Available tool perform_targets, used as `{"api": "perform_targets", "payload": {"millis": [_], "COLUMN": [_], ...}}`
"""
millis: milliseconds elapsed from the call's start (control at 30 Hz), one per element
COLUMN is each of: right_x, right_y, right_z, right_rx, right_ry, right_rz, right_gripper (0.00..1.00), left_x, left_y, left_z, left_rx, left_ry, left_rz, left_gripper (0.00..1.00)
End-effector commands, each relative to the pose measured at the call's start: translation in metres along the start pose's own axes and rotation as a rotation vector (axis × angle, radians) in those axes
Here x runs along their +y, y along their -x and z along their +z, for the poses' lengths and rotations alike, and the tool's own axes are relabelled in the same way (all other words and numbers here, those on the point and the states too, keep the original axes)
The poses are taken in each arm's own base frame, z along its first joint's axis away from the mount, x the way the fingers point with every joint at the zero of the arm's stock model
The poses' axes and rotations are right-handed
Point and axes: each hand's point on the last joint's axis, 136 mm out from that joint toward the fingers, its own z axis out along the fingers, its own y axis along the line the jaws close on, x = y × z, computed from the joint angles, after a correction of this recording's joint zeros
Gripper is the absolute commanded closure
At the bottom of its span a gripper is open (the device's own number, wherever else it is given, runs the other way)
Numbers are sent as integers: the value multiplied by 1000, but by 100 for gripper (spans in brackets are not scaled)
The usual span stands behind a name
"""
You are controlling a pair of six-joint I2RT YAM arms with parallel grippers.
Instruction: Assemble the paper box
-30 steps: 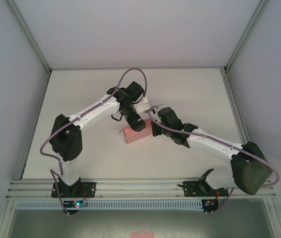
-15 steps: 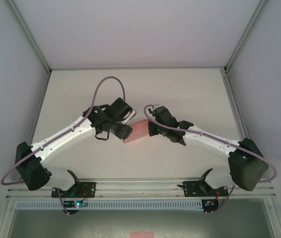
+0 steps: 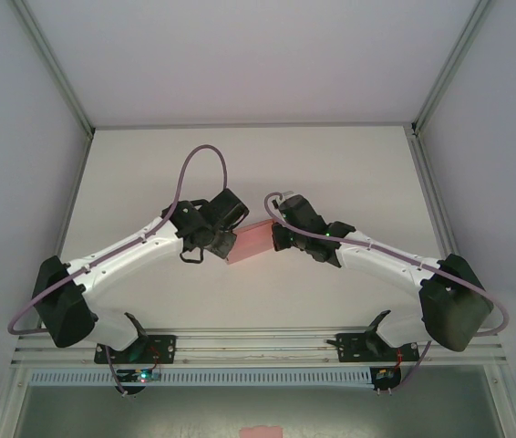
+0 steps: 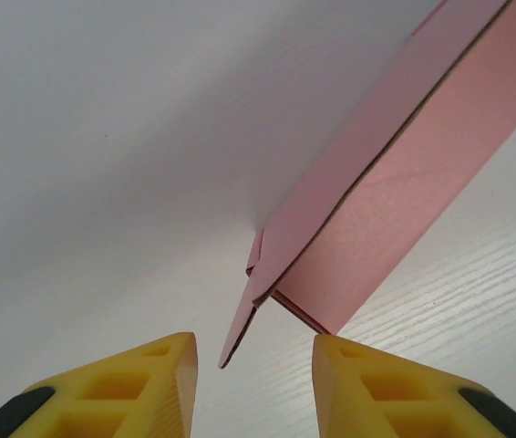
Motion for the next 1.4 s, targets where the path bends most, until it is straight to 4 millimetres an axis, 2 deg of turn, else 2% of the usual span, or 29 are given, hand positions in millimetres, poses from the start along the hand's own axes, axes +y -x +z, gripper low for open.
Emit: {"api": "perform_targets", "payload": {"millis": [0, 133, 233, 267, 400, 533, 600, 700, 800, 1067, 1367], "right_x": [-3, -3, -4, -3, 1, 6, 9, 10, 12, 14, 13], "right_y": [-42, -43, -44, -44, -45, -47, -47, -46, -45, -52, -56], "right_z": [3, 2, 2, 1, 0, 3, 5, 6, 6, 13, 15], "right_rx": [154, 155, 159, 157, 150, 148, 134, 121, 115, 151, 166], "right_ry": [-9, -7, -6, -3, 12, 29, 36, 39, 48, 52, 48], "right_rz": [-16, -16, -18, -19, -24, -18, -10, -2, -5, -7, -19], "right_gripper": [100, 100, 100, 100, 100, 100, 100, 100, 100, 100, 100], "left_x": [2, 2, 6, 7, 10, 25, 25, 20, 28, 25, 29], "left_y": [4, -1, 3, 6, 17, 25, 31, 34, 27, 23, 39], "left_z": [9, 17, 17, 16, 17, 23, 27, 30, 39, 52, 27], "left_rx": [2, 29, 18, 8, -30, -48, -80, -111, -103, -74, -66], "left_ry": [8, 13, 32, 35, 10, -18, -69, -111, -69, -112, -220], "left_rz": [-45, -69, -113, -135, -242, -480, -583, -619, -656, -737, -784], "left_gripper": [66, 74, 96, 100, 100, 100, 100, 100, 100, 100, 100]}}
